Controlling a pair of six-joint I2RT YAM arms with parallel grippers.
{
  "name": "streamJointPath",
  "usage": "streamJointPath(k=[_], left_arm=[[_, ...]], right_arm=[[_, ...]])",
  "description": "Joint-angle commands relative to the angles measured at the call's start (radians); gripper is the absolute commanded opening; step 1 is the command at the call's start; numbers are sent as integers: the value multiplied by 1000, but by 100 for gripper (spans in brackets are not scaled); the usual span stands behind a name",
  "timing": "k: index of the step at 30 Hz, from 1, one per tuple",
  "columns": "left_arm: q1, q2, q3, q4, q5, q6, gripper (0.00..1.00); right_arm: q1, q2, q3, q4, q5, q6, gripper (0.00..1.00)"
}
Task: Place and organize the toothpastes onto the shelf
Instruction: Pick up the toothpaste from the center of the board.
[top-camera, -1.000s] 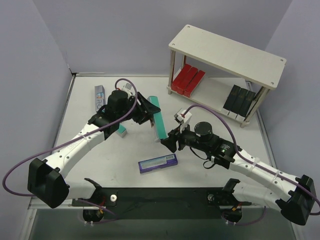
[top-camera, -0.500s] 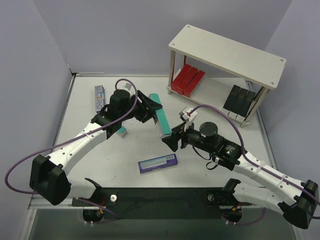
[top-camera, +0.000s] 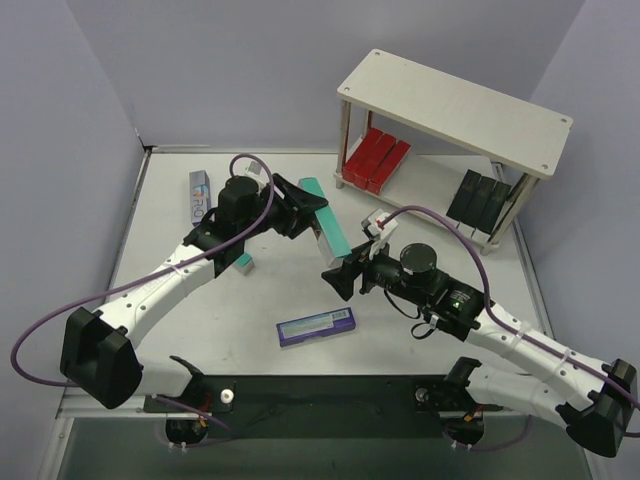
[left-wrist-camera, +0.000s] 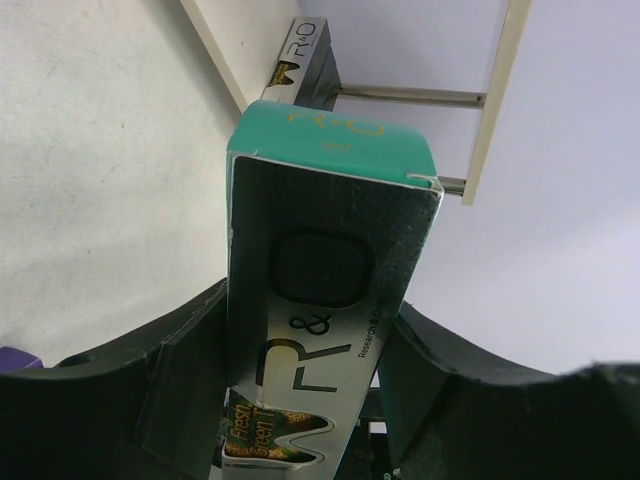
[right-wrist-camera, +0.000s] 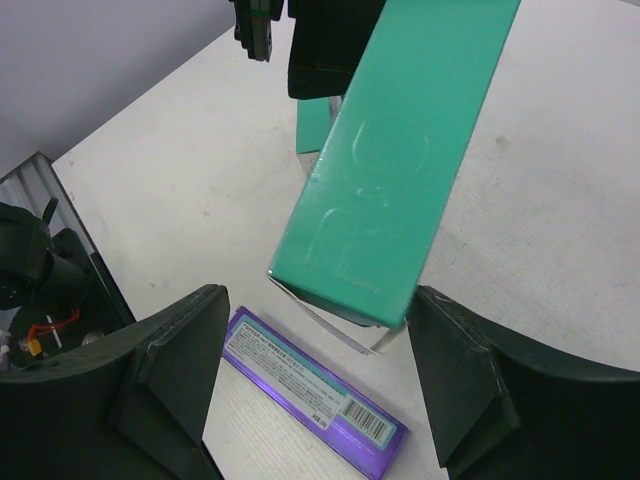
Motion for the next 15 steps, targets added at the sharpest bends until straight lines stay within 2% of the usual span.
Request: streamJointPath(k=[1, 7, 15], left_arm=[[-12, -1, 47, 109, 18, -37, 64], [-18, 2, 44, 125, 29, -45, 66], [-30, 5, 35, 148, 38, -50, 67]], right_arm=[[19, 21, 53, 98, 42, 19, 72], [47, 50, 73, 106, 136, 7, 70], [50, 67, 68, 107, 225, 2, 56]])
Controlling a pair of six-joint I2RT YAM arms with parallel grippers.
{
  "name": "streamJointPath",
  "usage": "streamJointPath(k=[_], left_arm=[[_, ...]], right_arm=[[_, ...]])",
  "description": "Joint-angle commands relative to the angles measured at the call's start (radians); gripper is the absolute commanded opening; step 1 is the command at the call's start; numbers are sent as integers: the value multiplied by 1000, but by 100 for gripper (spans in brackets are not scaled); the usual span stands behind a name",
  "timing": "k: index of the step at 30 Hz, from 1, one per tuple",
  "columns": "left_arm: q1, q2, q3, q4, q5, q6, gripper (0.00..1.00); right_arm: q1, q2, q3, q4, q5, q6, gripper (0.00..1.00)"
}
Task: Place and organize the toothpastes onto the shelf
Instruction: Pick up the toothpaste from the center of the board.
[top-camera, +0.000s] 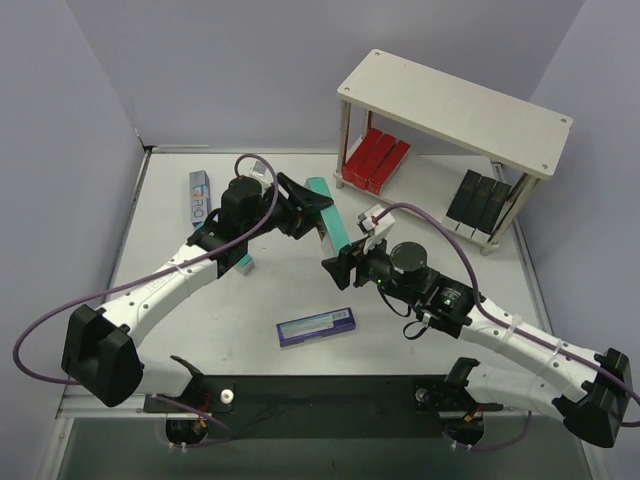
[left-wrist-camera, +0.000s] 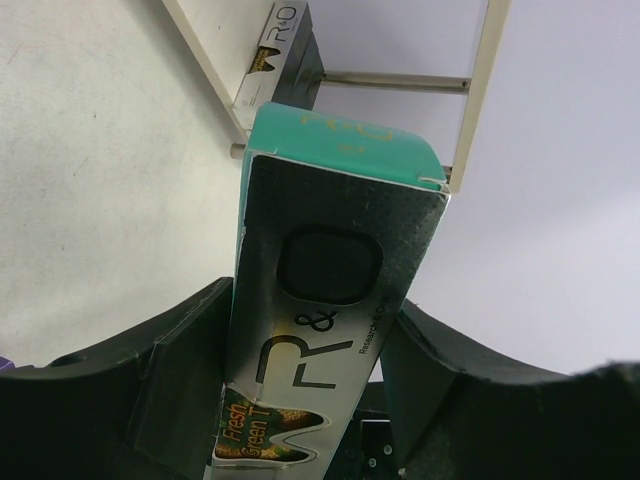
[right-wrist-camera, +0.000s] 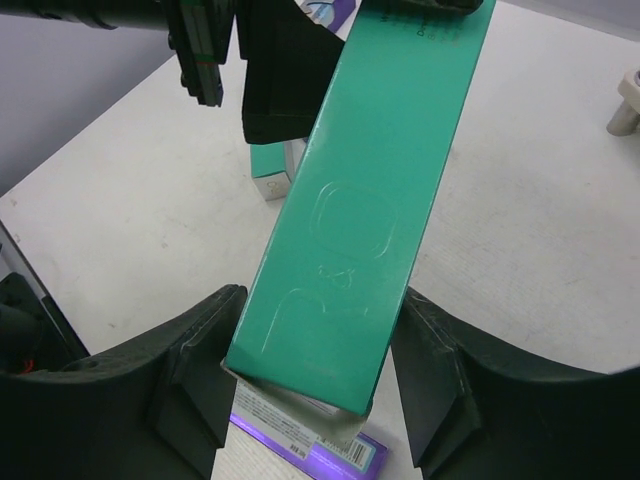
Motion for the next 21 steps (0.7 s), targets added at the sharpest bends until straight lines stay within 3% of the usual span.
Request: streamJointPath(k=[1, 8, 15, 21], left_arm=[[-12, -4, 33, 101, 34, -23, 67], [-3, -4, 29, 104, 39, 5, 72], [55, -26, 44, 78, 41, 86, 84], [202, -93, 88, -2, 44, 244, 85]], right_arm=[[9, 11, 41, 70, 70, -5, 55], [9, 3, 64, 26, 80, -17, 37], [9, -1, 103, -34, 109, -37, 31], [7, 21, 184, -98, 191, -92, 29]])
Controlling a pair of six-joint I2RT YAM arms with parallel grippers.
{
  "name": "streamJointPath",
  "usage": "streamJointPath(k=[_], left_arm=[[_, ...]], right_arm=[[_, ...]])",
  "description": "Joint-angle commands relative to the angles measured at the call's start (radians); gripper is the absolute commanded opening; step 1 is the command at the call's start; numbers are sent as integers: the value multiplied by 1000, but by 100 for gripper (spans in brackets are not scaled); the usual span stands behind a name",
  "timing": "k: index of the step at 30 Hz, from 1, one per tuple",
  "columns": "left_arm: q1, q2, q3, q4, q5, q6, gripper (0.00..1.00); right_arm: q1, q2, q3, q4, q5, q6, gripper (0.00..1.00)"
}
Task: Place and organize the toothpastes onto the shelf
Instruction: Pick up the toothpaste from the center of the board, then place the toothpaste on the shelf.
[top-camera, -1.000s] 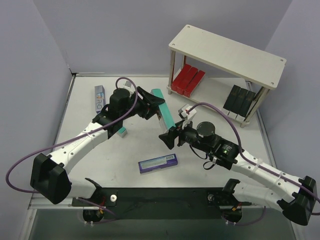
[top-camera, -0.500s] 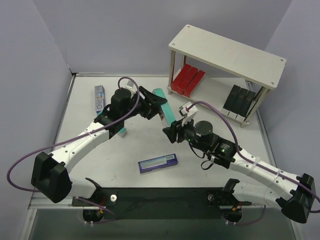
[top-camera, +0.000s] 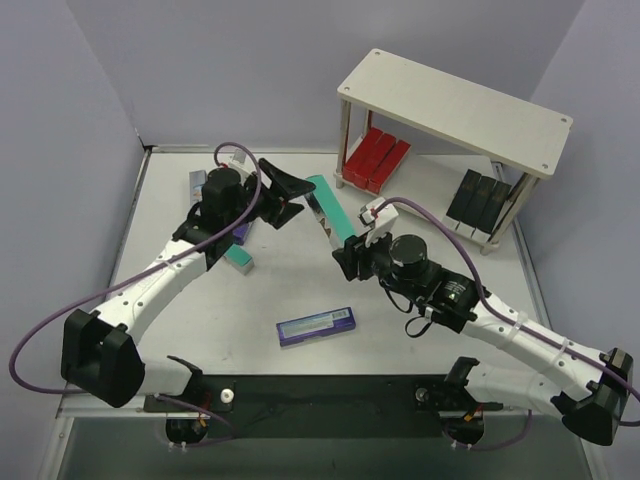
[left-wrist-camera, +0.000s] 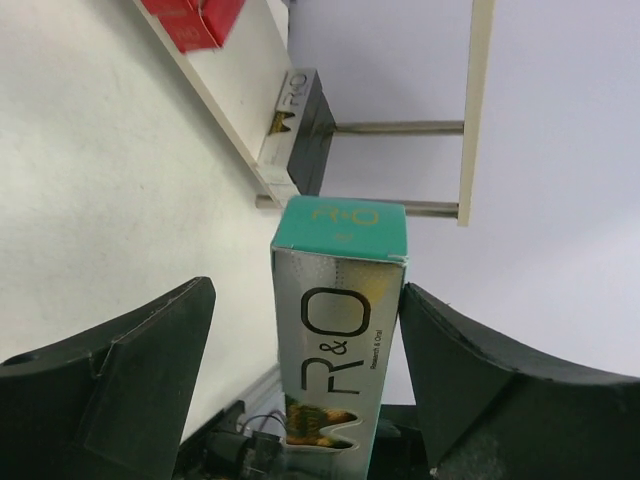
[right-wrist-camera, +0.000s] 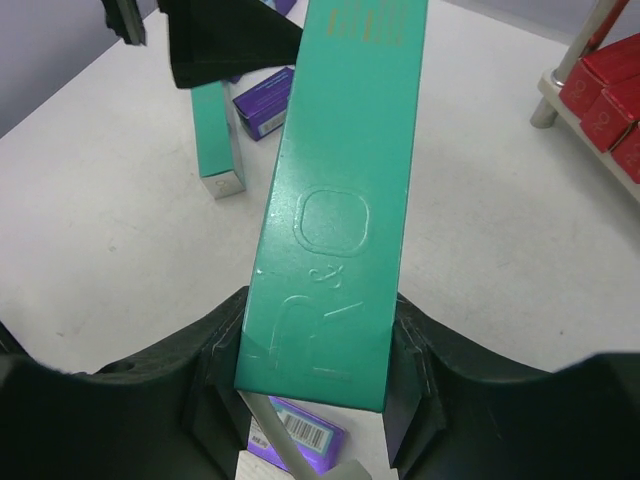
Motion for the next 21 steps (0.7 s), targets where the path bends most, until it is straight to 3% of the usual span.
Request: streamJointPath(k=[1, 3, 7, 11, 21], left_arm=[[119, -117, 96, -70, -18, 182, 85], [182, -151, 119, -167, -60, 317, 86], [199, -234, 180, -334, -283, 620, 87], [194, -314, 115, -402, -454, 854, 88], [185, -468, -264, -325, -632, 1070, 89]], right_arm=[[6, 14, 117, 15, 105, -75, 29], [0, 36, 168, -6, 151, -99, 29], [-28, 103, 303, -94, 240, -158, 28], [-85, 207, 470, -180, 321, -188, 28], [-287, 473, 901, -304, 447, -214, 28]])
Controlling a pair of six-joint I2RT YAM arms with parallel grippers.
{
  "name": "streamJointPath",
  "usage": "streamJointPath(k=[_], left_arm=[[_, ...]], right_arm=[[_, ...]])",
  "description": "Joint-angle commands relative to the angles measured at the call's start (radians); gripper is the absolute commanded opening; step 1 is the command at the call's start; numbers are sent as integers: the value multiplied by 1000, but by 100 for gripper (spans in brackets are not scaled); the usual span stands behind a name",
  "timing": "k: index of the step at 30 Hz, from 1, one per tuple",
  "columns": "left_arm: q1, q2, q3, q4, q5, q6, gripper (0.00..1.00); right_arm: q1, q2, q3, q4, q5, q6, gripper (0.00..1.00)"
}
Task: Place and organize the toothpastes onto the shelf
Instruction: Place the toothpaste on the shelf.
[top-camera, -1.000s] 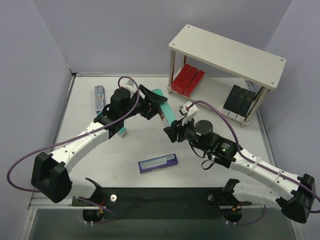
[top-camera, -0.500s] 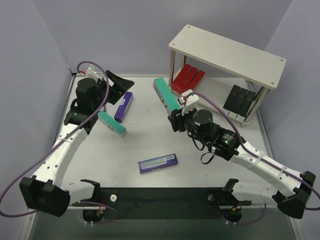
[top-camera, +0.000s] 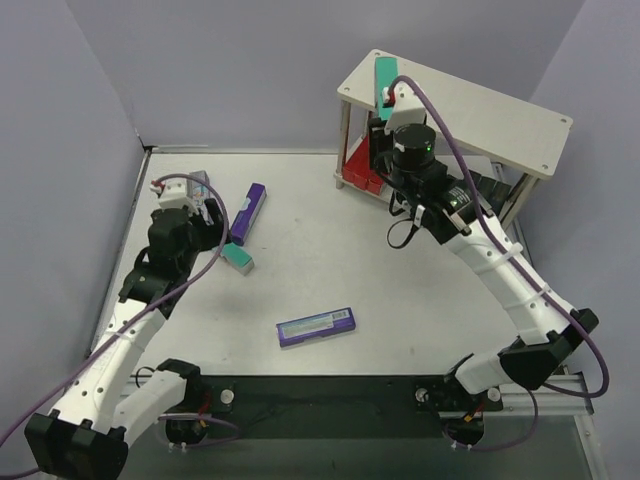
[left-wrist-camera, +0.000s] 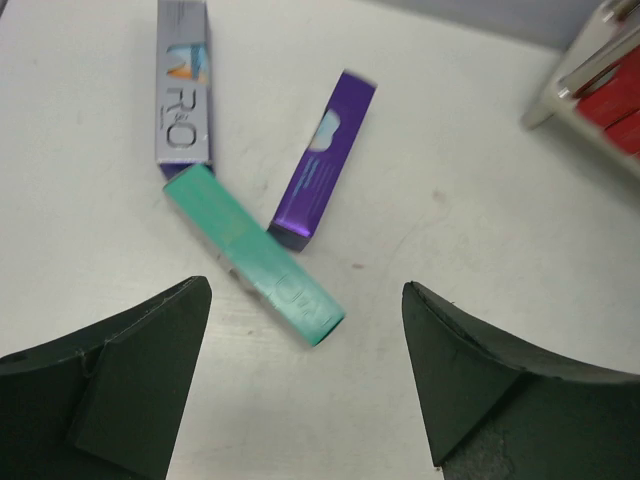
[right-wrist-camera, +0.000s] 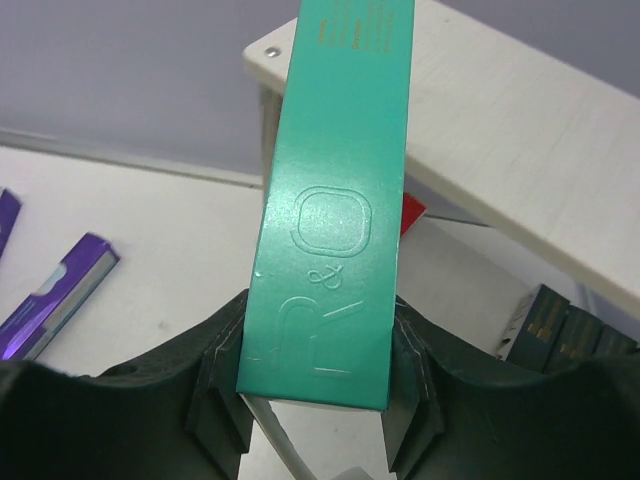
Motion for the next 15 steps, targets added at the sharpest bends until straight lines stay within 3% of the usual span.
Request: streamJointPath(k=[1, 15], left_arm=[[-10, -32, -134, 25, -100, 161, 89], [-60, -89, -384, 204, -177, 271, 88]], right_arm=[[-82, 109, 176, -11, 81, -26, 28], [-214, 471, 564, -66, 75, 17, 32]])
